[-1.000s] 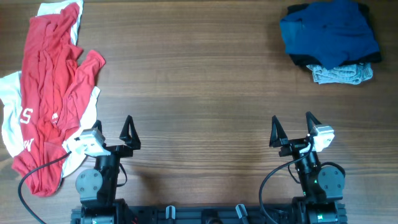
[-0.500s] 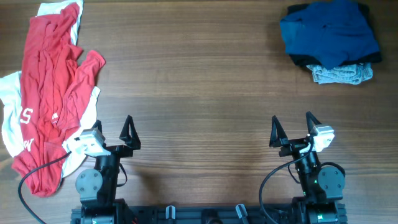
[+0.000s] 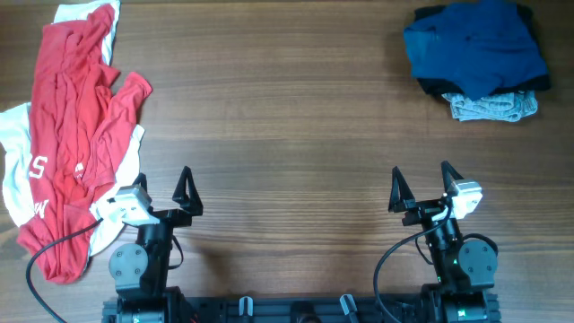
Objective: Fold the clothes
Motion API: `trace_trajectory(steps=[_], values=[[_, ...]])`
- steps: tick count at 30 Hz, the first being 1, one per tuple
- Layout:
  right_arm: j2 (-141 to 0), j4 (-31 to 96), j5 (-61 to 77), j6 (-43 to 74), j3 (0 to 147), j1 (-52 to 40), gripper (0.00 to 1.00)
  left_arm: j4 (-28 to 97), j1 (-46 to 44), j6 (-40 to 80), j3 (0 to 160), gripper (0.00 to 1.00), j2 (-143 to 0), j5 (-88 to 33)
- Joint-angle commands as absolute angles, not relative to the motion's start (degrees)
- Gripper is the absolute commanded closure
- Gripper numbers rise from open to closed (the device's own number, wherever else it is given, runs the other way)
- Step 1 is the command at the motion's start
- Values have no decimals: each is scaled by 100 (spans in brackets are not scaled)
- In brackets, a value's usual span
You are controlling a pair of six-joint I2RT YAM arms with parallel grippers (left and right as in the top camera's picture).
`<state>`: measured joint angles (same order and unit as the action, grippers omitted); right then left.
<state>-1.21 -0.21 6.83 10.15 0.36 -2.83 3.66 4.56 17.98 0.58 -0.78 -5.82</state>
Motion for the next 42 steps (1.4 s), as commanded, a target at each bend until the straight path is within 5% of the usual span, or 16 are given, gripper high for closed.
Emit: trace_trajectory(steps=[1,16,26,34,37,42], values=[[-102,-45,687,932,30,-266,0,397,423,1848,34,0,-38,-545],[-513,-239,1022,913,731,-266,0,707,425,1402,781,0,-298,-827],[-4038,386,2025,917,3647,-266,0,2521,427,1238,3852,0,-3330,-854],[-7050,3041,2418,897,6781,-266,0,4950,427,1197,6648,0,-6066,-958],[-7977,3795,2652,897,7603,-268,0,4788,429,1199,6858,0,-6661,-956],[-8573,3208,3286,1308,7686,-266,0,4445,429,1240,6858,0,-7177,-956]])
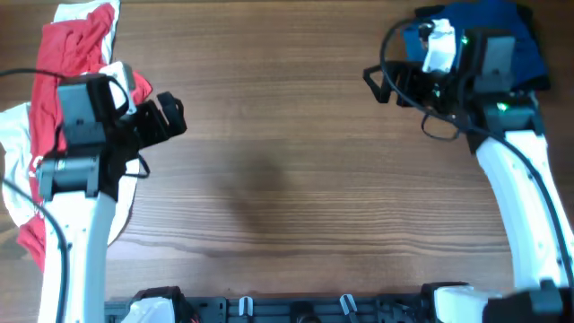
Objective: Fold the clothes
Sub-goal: 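Reach the left gripper to the red T-shirt and grasp it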
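Observation:
A red shirt (56, 63) lies crumpled at the table's far left on top of a white garment (13, 170). My left arm now stands over this pile, hiding its middle. The left gripper (169, 117) points right just past the shirt's edge, and its fingers merge into one dark lump. A dark blue garment (531, 49) lies bunched at the far right corner, mostly hidden behind my right arm. The right gripper (377, 83) is open, just left of the blue pile, holding nothing.
The brown wooden table (287, 179) runs between the two piles. The arm bases and a dark mounting rail (296, 309) sit along the near edge. Loose cables (430, 126) hang from the right arm.
Both arms were folded low at the near edge with open grippers. Now the left one is raised over the red pile and the right one is up by the blue pile. The clothes lie as before.

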Motion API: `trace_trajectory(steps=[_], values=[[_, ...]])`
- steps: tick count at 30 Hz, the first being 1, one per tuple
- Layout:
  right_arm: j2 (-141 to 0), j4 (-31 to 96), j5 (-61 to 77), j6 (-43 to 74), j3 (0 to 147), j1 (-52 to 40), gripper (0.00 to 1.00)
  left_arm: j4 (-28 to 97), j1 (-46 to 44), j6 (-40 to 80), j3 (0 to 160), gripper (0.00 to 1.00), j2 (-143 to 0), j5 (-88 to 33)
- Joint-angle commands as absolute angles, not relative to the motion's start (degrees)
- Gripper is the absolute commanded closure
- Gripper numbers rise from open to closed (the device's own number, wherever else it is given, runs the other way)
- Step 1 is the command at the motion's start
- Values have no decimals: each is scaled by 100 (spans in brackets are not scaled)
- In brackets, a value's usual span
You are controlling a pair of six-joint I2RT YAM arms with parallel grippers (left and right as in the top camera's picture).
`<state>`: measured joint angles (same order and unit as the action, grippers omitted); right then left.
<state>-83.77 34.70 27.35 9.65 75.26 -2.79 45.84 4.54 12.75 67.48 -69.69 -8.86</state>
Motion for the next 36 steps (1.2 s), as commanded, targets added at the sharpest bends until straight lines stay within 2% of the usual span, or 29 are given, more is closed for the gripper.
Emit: trace_trajectory(steps=[1,8,13,17,26,29,33,36], values=[[-8643,3072,3343,1568,7673,-266,0,4335,429,1238,6858,0,-7229,-952],[-8794,2847,3695,1144,7640,-283,0,3068,565,1450,6860,2,-8114,-202],[-8897,3299,3116,1048,7638,-283,0,2303,1094,1916,6860,5,-9251,137],[-9059,3430,3020,1048,7638,-283,0,1428,1463,1973,6860,2,-9972,141],[-9594,3367,2974,1050,7638,-517,1,202,1533,690,6860,1,-11059,342],[-9703,3367,2958,1057,7638,-593,1,-19,1553,626,6860,2,-11242,528],[-9795,3369,2956,1070,7638,-604,0,-113,1559,620,6860,7,-11520,521],[-9795,3350,2956,1068,7638,-604,1,-82,1562,620,6860,19,-11671,523]])
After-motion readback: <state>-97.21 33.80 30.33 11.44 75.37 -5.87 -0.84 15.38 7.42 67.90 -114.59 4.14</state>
